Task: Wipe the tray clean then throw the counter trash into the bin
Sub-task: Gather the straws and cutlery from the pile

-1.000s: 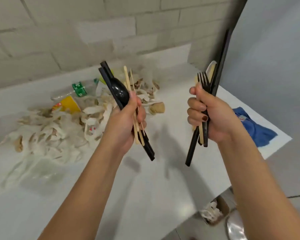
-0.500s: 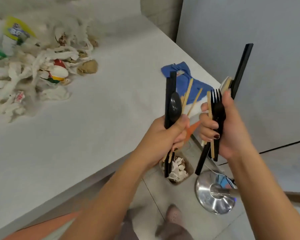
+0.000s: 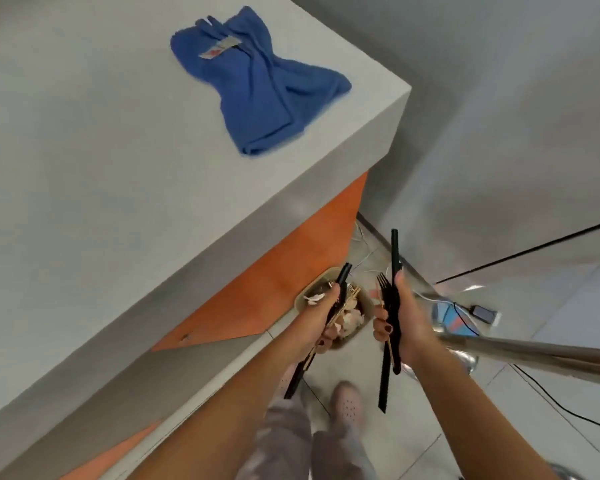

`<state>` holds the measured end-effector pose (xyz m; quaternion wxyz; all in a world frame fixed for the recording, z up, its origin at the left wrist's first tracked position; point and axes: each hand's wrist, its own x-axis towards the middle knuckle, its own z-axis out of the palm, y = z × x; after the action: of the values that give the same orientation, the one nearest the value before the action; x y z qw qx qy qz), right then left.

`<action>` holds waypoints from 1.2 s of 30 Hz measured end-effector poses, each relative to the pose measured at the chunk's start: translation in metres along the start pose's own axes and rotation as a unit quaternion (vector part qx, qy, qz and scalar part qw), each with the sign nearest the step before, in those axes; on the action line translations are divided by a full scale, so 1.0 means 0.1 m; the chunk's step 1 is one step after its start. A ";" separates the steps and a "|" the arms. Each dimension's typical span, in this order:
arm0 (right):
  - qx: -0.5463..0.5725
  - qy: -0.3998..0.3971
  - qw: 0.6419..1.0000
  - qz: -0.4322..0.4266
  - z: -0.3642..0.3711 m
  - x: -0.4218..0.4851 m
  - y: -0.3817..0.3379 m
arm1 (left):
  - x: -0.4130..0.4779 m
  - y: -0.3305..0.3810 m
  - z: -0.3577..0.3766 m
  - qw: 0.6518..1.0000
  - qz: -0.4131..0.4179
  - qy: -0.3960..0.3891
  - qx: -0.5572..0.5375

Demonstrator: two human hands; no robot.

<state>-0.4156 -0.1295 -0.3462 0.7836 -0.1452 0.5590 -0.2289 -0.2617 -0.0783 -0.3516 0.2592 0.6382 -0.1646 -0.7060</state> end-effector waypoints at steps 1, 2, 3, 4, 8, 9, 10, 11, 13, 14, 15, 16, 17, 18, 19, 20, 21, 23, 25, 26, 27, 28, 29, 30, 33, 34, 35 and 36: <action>-0.015 0.024 0.999 0.020 -0.09 0.22 0.13 | 0.23 -0.13 -0.05 0.999 -0.031 0.024 0.007; -0.028 0.049 0.998 0.040 -0.17 0.43 0.26 | 0.45 -0.25 -0.10 0.997 -0.059 0.047 0.025; -0.038 0.072 0.995 0.064 -0.25 0.66 0.38 | 0.66 -0.39 -0.16 0.993 -0.084 0.069 0.046; -0.050 0.093 0.991 0.087 -0.33 0.87 0.50 | 0.85 -0.51 -0.21 0.989 -0.109 0.087 0.055; -0.114 0.137 0.972 0.151 -0.61 1.62 0.91 | 1.50 -0.92 -0.38 0.973 -0.200 0.113 -0.007; -0.122 0.146 0.969 0.159 -0.67 1.78 1.00 | 1.66 -1.01 -0.42 0.968 -0.219 0.121 -0.027; -0.127 0.157 0.965 0.167 -0.73 1.92 1.08 | 1.82 -1.08 -0.46 0.962 -0.235 0.127 -0.045; -0.131 0.167 0.962 0.174 -0.77 2.05 1.14 | 1.97 -1.15 -0.48 0.958 -0.247 0.138 -0.054; -0.139 0.183 0.955 0.189 -0.86 2.30 1.26 | 2.22 -1.25 -0.51 0.952 -0.258 0.154 -0.051; -0.148 0.189 0.951 0.196 -0.89 2.41 1.31 | 2.35 -1.29 -0.52 0.951 -0.261 0.157 -0.050; -0.161 0.187 0.948 0.203 -0.91 2.52 1.35 | 2.45 -1.33 -0.52 0.950 -0.264 0.158 -0.053; -0.169 0.183 0.944 0.214 -0.93 2.62 1.38 | 2.56 -1.36 -0.52 0.948 -0.268 0.160 -0.061; -0.171 0.177 0.942 0.226 -0.93 2.70 1.40 | 2.65 -1.38 -0.52 0.946 -0.271 0.160 -0.071; -0.172 0.170 0.941 0.236 -0.93 2.78 1.42 | 2.74 -1.40 -0.51 0.945 -0.276 0.158 -0.075; -0.175 0.167 0.940 0.240 -0.92 2.86 1.43 | 2.82 -1.42 -0.51 0.944 -0.280 0.156 -0.075; -0.182 0.169 0.939 0.239 -0.91 2.94 1.42 | 2.91 -1.44 -0.52 0.943 -0.284 0.157 -0.072; -0.184 0.179 0.937 0.238 -0.92 3.04 1.44 | 2.99 -1.46 -0.54 0.942 -0.285 0.160 -0.069; -0.183 0.199 0.933 0.238 -0.94 3.18 1.47 | 3.14 -1.51 -0.60 0.937 -0.298 0.167 -0.068; -0.180 0.190 0.933 0.248 -0.96 3.34 1.49 | 3.27 -1.54 -0.66 0.934 -0.312 0.162 -0.063; -0.183 0.187 0.930 0.257 -0.96 3.41 1.51 | 3.33 -1.54 -0.67 0.934 -0.313 0.160 -0.059; -0.182 0.184 0.930 0.259 -0.96 3.48 1.53 | 3.39 -1.54 -0.68 0.936 -0.311 0.156 -0.052; -0.181 0.182 0.933 0.252 -0.95 3.54 1.55 | 3.46 -1.54 -0.70 0.939 -0.307 0.151 -0.033; -0.172 0.184 0.938 0.237 -0.93 3.57 1.56 | 3.53 -1.54 -0.71 0.945 -0.295 0.143 -0.008; -0.163 0.188 0.944 0.219 -0.93 3.64 1.58 | 3.61 -1.55 -0.72 0.950 -0.279 0.137 0.024; -0.120 0.186 0.955 0.198 -0.95 3.73 1.62 | 3.73 -1.60 -0.66 0.957 -0.246 0.135 0.076; -0.105 0.182 0.958 0.197 -0.97 3.73 1.62 | 3.75 -1.62 -0.65 0.957 -0.240 0.140 0.085; -0.094 0.177 0.959 0.200 -0.97 3.71 1.61 | 3.71 -1.61 -0.63 0.956 -0.243 0.141 0.084; -0.090 0.169 0.960 0.205 -0.99 3.69 1.60 | 3.65 -1.59 -0.62 0.956 -0.250 0.136 0.074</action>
<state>-0.3778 -0.1826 -0.7553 0.6913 -0.0568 0.7196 -0.0332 -0.2435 -0.1535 -0.7470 0.0467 0.7660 -0.0148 -0.6410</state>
